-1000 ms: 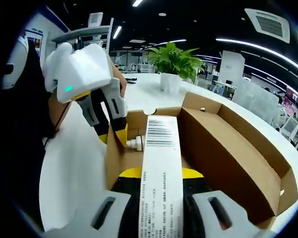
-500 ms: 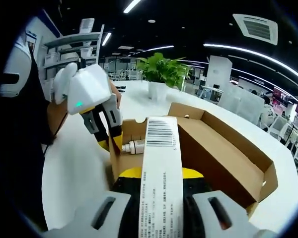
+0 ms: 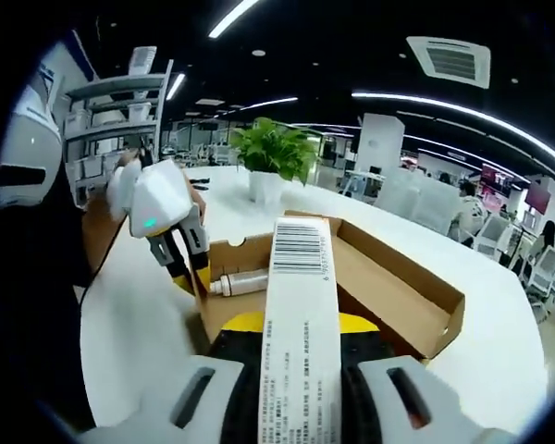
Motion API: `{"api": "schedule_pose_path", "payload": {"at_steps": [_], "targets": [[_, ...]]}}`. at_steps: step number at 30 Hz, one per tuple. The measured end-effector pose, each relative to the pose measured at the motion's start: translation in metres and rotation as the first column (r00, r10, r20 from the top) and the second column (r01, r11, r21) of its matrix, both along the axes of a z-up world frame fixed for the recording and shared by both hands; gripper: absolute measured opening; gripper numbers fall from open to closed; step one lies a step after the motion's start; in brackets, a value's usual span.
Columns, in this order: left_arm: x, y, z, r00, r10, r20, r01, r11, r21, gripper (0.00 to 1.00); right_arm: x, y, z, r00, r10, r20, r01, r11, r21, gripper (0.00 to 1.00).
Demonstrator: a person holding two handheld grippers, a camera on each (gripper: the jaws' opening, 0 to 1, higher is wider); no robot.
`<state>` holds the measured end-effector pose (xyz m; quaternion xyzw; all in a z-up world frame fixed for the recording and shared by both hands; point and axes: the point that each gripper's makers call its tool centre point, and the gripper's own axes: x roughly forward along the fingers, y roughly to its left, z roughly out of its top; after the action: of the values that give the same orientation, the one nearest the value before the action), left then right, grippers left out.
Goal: Operate the shoe box by opening the lid, removing the specified soft item, and placing it in the target area until the item is outside and the box remains undamaged.
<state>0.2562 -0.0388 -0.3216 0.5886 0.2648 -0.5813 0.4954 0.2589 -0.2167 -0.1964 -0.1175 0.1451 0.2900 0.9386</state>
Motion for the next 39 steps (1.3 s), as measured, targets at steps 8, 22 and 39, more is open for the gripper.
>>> {"api": "schedule_pose_path", "payload": {"at_steps": [8, 22, 39], "targets": [[-0.001, 0.0, 0.0, 1.0, 0.002, 0.0, -0.002, 1.0, 0.002, 0.1, -0.019, -0.065, 0.028, 0.982, -0.184, 0.036, 0.179, 0.977, 0.112, 0.21], [-0.001, 0.0, 0.0, 1.0, 0.008, 0.0, -0.008, 1.0, 0.004, 0.1, -0.048, -0.156, 0.044, 0.919, -0.39, 0.056, 0.379, 0.914, 0.143, 0.21], [0.0, 0.0, -0.001, 1.0, 0.011, 0.0, -0.011, 1.0, 0.004, 0.1, -0.071, -0.256, 0.019, 0.789, -0.614, 0.024, 0.613, 0.789, 0.045, 0.21]]}}
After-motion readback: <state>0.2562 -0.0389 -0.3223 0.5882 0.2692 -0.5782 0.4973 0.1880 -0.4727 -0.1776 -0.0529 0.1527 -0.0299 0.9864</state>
